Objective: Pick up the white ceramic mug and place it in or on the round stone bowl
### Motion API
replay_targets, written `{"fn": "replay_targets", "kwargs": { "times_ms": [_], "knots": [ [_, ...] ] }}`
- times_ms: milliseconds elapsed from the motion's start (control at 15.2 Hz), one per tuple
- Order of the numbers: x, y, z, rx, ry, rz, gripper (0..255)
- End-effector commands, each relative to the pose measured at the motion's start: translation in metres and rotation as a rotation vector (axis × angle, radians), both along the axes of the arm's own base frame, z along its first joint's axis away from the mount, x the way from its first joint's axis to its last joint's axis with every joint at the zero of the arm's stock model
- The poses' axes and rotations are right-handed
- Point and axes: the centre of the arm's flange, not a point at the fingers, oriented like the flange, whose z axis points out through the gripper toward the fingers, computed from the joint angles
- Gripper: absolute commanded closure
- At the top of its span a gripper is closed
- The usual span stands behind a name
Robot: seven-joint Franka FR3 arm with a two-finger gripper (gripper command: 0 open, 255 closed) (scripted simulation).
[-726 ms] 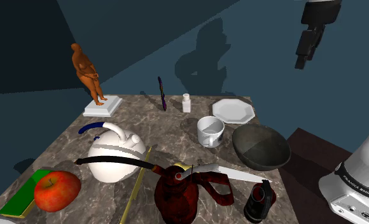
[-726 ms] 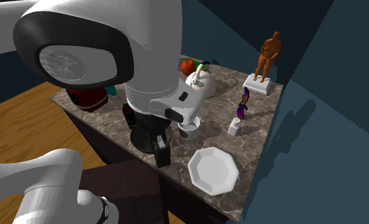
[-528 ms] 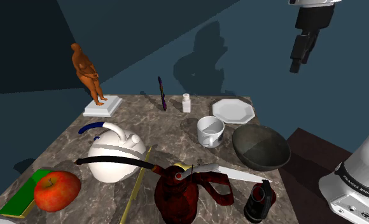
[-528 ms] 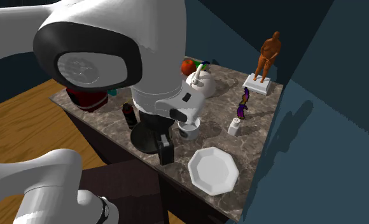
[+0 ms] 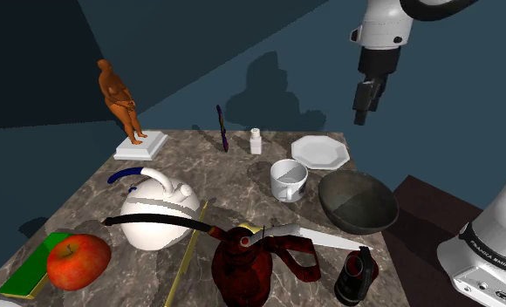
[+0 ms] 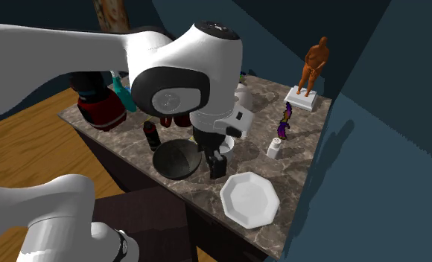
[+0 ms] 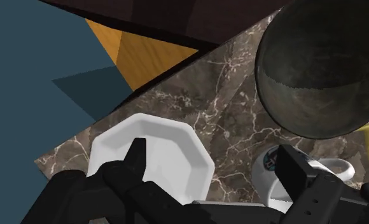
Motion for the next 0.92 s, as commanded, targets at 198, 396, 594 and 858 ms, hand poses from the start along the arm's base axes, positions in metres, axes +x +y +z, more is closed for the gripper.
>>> {"fn": "replay_targets", "kwargs": {
  "times_ms": [198,396,594,858],
  "knots": [
    [0.034,0.040,-0.041,0.007,-0.009,0.039,0],
    [0.053,0.063,-0.066,0.010,-0.013,0.063,0],
    [0.072,0.087,-0.090,0.014,-0.017,0.086,0],
    [0.096,0.120,-0.123,0.018,-0.023,0.118,0]
  ]
}}
